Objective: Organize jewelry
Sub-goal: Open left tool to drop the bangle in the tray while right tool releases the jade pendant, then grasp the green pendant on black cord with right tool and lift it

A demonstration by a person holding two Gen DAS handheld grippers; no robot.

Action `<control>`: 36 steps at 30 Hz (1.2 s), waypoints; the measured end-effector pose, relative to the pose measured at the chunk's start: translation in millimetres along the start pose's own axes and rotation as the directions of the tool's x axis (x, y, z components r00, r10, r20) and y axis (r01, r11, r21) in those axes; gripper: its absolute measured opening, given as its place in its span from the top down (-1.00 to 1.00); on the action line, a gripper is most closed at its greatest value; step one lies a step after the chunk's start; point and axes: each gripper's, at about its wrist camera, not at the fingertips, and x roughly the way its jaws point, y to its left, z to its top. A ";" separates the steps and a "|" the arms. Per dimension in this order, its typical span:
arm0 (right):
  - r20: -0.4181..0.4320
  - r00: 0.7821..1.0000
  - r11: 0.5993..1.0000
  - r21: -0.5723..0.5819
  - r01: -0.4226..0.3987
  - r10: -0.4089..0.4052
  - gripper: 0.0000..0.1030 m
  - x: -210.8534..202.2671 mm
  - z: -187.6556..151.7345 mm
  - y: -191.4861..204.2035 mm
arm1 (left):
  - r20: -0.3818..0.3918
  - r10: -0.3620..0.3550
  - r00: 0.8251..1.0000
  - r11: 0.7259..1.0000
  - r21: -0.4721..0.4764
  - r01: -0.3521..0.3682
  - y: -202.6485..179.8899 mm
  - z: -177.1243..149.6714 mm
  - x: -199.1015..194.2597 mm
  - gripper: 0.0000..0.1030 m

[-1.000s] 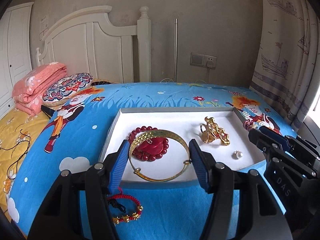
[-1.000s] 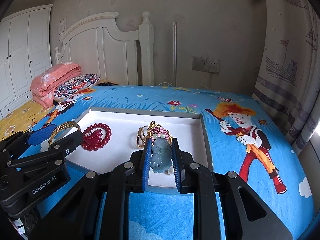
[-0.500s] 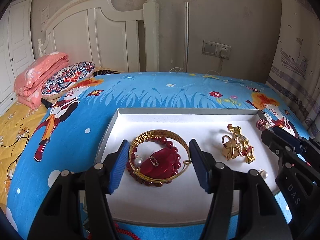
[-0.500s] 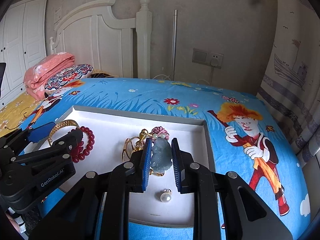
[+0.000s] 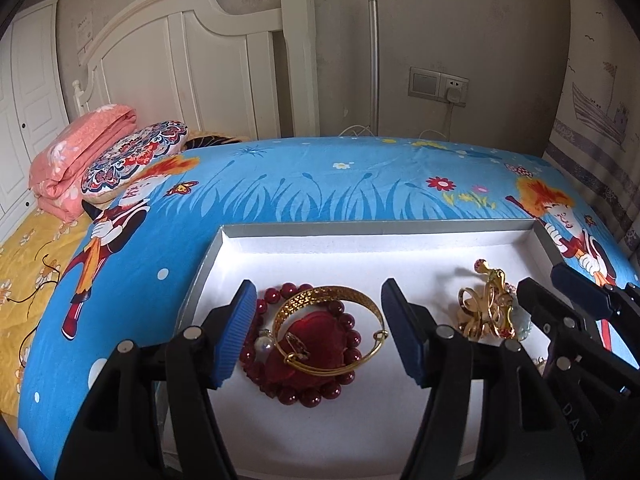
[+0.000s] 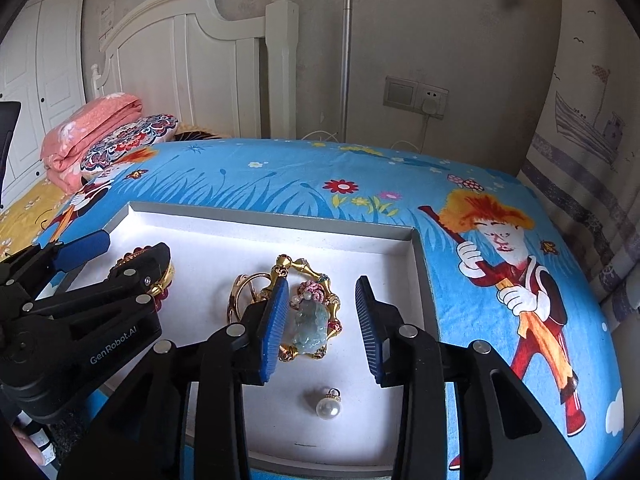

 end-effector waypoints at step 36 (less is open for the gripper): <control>0.005 0.988 0.988 0.039 -0.152 0.152 0.28 -74.0 -68.0 89.5 | 0.039 0.014 0.999 1.000 -0.013 -0.013 117.9 -120.4 -113.6 -0.75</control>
